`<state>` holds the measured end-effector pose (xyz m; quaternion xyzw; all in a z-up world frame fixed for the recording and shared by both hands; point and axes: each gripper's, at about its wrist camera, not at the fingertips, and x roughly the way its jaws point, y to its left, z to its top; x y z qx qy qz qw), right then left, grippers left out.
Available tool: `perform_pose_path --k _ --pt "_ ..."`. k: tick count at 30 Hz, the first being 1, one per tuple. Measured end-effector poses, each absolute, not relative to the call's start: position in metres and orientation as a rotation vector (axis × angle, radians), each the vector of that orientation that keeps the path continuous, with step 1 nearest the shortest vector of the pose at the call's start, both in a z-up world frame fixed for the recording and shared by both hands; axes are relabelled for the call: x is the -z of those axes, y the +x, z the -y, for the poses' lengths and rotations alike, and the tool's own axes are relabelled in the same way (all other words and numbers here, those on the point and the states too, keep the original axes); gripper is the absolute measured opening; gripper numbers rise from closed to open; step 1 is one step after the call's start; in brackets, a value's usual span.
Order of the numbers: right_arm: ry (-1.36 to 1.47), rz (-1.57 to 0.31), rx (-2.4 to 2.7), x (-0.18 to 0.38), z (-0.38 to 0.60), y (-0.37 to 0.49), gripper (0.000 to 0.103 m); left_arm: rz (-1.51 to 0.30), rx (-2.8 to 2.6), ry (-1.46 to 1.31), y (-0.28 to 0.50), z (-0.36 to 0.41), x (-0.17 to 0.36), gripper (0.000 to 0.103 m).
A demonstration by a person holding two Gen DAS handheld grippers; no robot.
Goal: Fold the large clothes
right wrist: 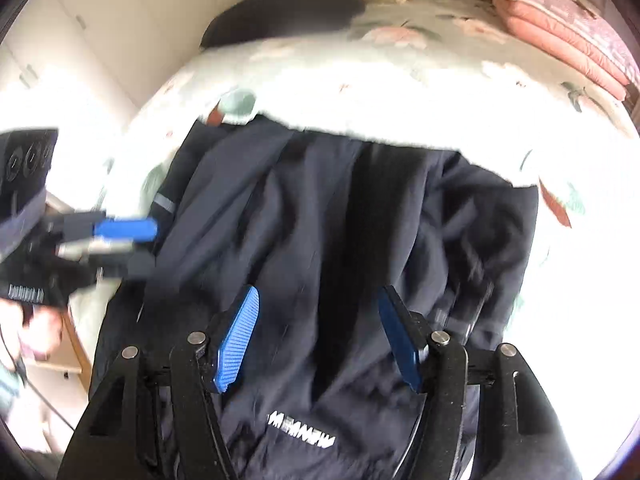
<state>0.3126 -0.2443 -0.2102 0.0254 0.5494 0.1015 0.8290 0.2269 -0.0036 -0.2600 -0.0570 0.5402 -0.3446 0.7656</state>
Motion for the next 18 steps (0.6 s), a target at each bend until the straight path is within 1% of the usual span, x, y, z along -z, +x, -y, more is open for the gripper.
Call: perform_pose_path --k 2,5,6,9,12,15,18 --pt "0.015 -1.214 -0.200 0.232 0.240 0.325 0.066 -1.219 0.715 -0.098 0.228 0.012 0.284 0.056" --pt "-0.114 -1.336 -0.167 0.289 0.231 0.324 0.065 -1.304 0.668 -0.018 0.222 0.013 0.332 0.055" --pt "-0.136 -1.329 -0.174 0.298 0.229 0.321 0.065 -1.300 0.673 -0.023 0.217 0.009 0.343 0.056" --pt "-0.136 -1.285 -0.162 0.303 0.229 0.316 0.066 -1.277 0.657 -0.120 0.216 -0.001 0.352 0.057" --pt "-0.131 -1.273 -0.155 0.302 0.228 0.316 0.066 -1.281 0.636 -0.134 0.219 -0.002 0.355 0.057" --pt "-0.098 -1.261 -0.154 0.293 0.233 0.303 0.066 -1.286 0.632 -0.106 0.215 0.001 0.344 0.057" --pt "-0.067 -1.227 -0.148 0.269 0.245 0.273 0.066 -1.288 0.629 -0.074 0.208 0.002 0.326 0.057"
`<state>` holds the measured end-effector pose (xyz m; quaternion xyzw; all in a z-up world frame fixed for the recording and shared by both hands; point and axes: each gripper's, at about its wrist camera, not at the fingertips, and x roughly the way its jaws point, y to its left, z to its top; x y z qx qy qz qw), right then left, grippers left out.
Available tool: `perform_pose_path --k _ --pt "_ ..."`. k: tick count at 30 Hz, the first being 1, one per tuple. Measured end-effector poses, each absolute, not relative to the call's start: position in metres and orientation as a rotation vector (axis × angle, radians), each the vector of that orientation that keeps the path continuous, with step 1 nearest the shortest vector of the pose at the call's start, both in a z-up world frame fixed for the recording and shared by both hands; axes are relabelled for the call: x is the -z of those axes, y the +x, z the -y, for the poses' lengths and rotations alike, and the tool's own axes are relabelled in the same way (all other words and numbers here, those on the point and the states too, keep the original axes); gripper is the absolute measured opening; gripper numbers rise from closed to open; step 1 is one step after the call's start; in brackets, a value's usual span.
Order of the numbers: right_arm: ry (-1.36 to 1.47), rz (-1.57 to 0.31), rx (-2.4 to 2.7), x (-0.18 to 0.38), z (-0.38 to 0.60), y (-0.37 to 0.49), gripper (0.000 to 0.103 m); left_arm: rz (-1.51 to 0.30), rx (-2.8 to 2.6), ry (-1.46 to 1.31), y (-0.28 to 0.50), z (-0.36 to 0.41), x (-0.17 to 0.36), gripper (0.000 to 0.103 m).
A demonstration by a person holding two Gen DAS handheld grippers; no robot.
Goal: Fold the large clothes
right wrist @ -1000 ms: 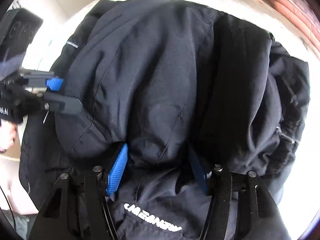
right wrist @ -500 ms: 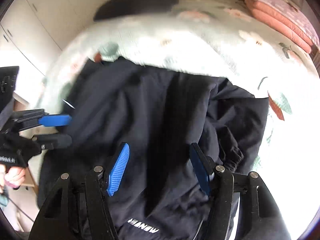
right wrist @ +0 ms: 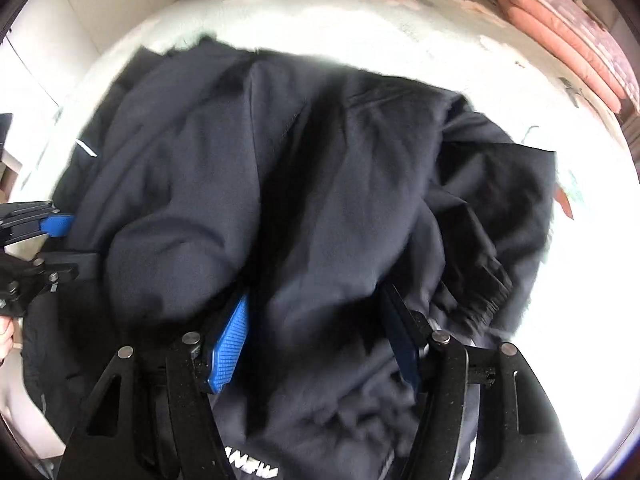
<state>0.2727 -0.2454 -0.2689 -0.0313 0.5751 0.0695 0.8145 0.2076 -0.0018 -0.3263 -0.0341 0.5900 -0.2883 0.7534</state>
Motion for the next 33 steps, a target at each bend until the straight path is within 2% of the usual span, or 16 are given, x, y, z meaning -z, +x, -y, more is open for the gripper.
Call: perform_pose_path --k 6,17,27,33 --pt "0.003 -1.247 -0.056 0.243 0.265 0.195 0.068 -1.290 0.619 -0.132 0.175 -0.034 0.304 0.057" --pt "0.217 -1.417 0.176 0.255 0.294 0.040 0.068 -1.431 0.426 -0.213 0.072 -0.167 0.329 0.057" --pt "0.365 -1.510 0.322 0.274 0.329 -0.061 0.068 -1.591 0.334 -0.291 -0.001 -0.233 0.360 0.057" --pt "0.445 -1.544 0.347 0.291 0.351 -0.102 0.068 -1.675 0.320 -0.314 -0.031 -0.243 0.381 0.058"
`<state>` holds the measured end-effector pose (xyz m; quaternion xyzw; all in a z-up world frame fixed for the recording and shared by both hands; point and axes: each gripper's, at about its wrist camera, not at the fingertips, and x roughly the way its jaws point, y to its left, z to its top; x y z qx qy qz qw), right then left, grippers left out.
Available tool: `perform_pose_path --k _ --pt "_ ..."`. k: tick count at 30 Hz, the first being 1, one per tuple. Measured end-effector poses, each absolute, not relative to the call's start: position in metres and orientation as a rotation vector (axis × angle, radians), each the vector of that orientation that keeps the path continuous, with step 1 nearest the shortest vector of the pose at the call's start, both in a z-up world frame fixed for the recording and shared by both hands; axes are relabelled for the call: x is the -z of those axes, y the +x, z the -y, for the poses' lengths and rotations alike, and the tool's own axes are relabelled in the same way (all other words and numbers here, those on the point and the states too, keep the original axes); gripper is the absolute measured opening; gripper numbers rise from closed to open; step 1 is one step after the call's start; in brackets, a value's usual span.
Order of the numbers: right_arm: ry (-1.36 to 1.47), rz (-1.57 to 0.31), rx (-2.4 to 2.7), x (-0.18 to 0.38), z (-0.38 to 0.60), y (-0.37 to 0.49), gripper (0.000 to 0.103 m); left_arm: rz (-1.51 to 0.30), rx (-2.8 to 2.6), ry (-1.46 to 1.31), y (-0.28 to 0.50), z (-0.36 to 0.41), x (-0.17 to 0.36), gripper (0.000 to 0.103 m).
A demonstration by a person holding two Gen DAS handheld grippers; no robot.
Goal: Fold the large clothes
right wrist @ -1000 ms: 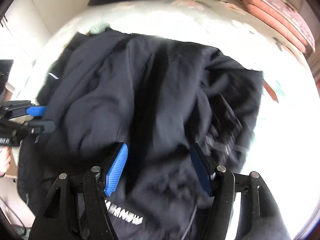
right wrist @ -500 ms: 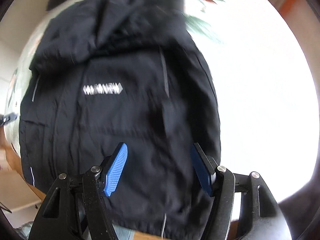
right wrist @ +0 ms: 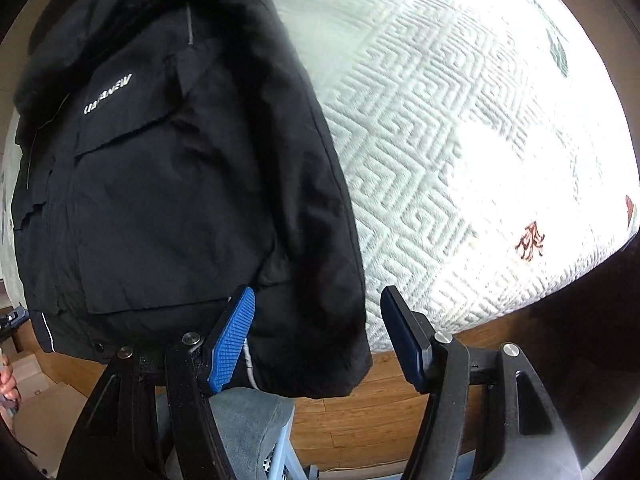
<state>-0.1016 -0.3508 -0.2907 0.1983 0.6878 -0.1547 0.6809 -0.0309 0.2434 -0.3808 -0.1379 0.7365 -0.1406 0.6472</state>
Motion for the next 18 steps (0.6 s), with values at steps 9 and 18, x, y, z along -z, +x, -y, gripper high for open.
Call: perform_pose_path --k 9,18 --pt "0.575 -1.563 0.239 0.314 0.362 -0.130 0.068 -1.713 0.297 -0.518 -0.055 -0.251 0.410 0.060" --pt "0.549 -1.581 0.183 0.319 0.341 -0.129 0.065 -1.727 0.346 -0.588 -0.060 -0.228 0.430 0.059"
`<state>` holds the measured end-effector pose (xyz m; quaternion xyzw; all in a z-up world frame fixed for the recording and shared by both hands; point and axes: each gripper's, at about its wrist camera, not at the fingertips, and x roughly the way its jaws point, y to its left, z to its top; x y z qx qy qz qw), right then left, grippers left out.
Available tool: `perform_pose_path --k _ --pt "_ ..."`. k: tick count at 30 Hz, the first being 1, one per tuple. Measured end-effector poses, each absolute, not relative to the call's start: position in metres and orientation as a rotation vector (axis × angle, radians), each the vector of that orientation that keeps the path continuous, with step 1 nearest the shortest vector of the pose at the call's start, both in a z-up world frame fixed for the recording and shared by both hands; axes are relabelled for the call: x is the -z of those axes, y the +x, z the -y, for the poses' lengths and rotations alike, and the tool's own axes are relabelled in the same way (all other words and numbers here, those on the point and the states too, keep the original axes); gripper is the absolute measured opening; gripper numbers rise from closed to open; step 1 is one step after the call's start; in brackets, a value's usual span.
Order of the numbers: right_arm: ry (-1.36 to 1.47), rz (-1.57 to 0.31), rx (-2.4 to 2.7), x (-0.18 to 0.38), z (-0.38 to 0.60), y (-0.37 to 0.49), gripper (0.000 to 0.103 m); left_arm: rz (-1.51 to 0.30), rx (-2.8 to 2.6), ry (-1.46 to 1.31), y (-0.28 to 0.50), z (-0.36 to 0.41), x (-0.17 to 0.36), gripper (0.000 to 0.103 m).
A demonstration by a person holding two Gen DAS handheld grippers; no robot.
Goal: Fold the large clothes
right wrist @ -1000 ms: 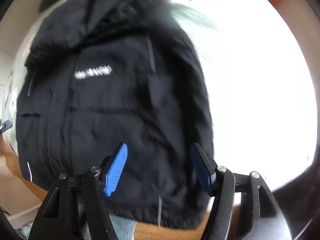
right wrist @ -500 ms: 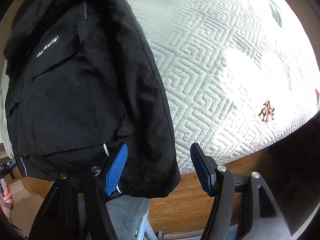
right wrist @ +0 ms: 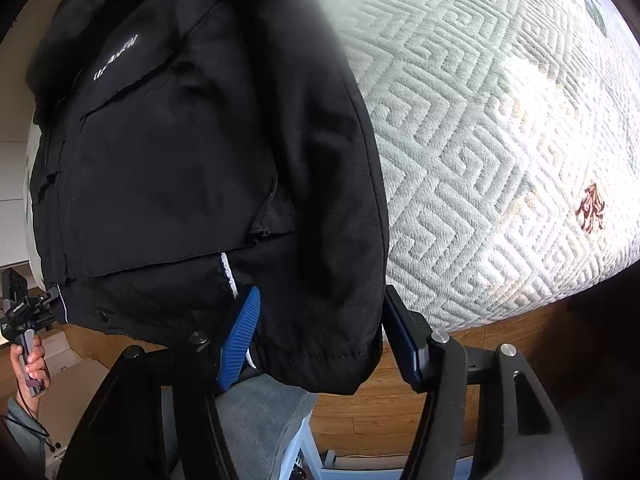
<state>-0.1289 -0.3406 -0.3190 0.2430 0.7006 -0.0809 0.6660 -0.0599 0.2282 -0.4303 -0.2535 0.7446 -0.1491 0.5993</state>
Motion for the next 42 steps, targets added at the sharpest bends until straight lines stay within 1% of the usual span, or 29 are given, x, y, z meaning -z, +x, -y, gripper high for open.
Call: perform_pose_path --k 4,5,6,7,8,9,11,13,20,26,29,33,36,38,40,42 --pt "0.576 -1.581 0.179 0.325 0.345 -0.128 0.065 -1.724 0.347 -0.576 -0.061 -0.221 0.429 0.059" --pt "0.569 -1.577 0.175 0.323 0.343 -0.129 0.060 -1.722 0.349 -0.561 -0.062 -0.217 0.427 0.055" --pt "0.566 -1.569 0.159 0.321 0.340 -0.128 0.053 -1.718 0.356 -0.549 -0.062 -0.215 0.426 0.040" --pt "0.558 -1.561 0.148 0.317 0.336 -0.126 0.041 -1.713 0.363 -0.538 -0.063 -0.213 0.423 0.030" --pt "0.544 -1.557 0.142 0.314 0.333 -0.119 0.030 -1.706 0.364 -0.526 -0.064 -0.212 0.420 0.014" --pt "0.530 -1.550 0.136 0.308 0.330 -0.118 0.025 -1.695 0.375 -0.527 -0.067 -0.209 0.416 0.011" --pt "0.521 -1.530 0.129 0.292 0.326 -0.116 0.020 -1.671 0.400 -0.543 -0.068 -0.207 0.403 0.009" --pt "0.521 -1.504 0.115 0.271 0.324 -0.112 0.019 -1.639 0.433 -0.589 -0.066 -0.208 0.385 0.009" --pt "0.602 -1.352 0.081 0.176 0.343 -0.085 0.018 -1.443 0.560 -0.713 -0.027 -0.202 0.301 0.009" --pt "0.599 -1.220 0.079 0.092 0.366 -0.038 0.018 -1.226 0.633 -0.787 0.042 -0.210 0.233 0.009" --pt "0.609 -1.149 0.067 0.058 0.383 -0.010 0.018 -1.153 0.663 -0.788 0.080 -0.217 0.207 0.009" --pt "0.586 -1.081 0.051 0.024 0.403 0.041 0.018 -1.089 0.679 -0.714 0.145 -0.207 0.179 0.009" --pt "0.567 -1.039 0.047 0.006 0.429 0.110 0.018 -1.046 0.665 -0.711 0.196 -0.195 0.168 0.009" --pt "0.554 -1.017 0.069 0.012 0.440 0.151 0.018 -1.022 0.633 -0.683 0.232 -0.182 0.168 0.009" --pt "0.589 -1.015 0.086 0.028 0.460 0.191 0.018 -1.031 0.595 -0.712 0.273 -0.174 0.184 0.010" --pt "0.646 -1.037 0.102 0.064 0.479 0.233 0.018 -1.066 0.550 -0.741 0.306 -0.166 0.212 0.011"
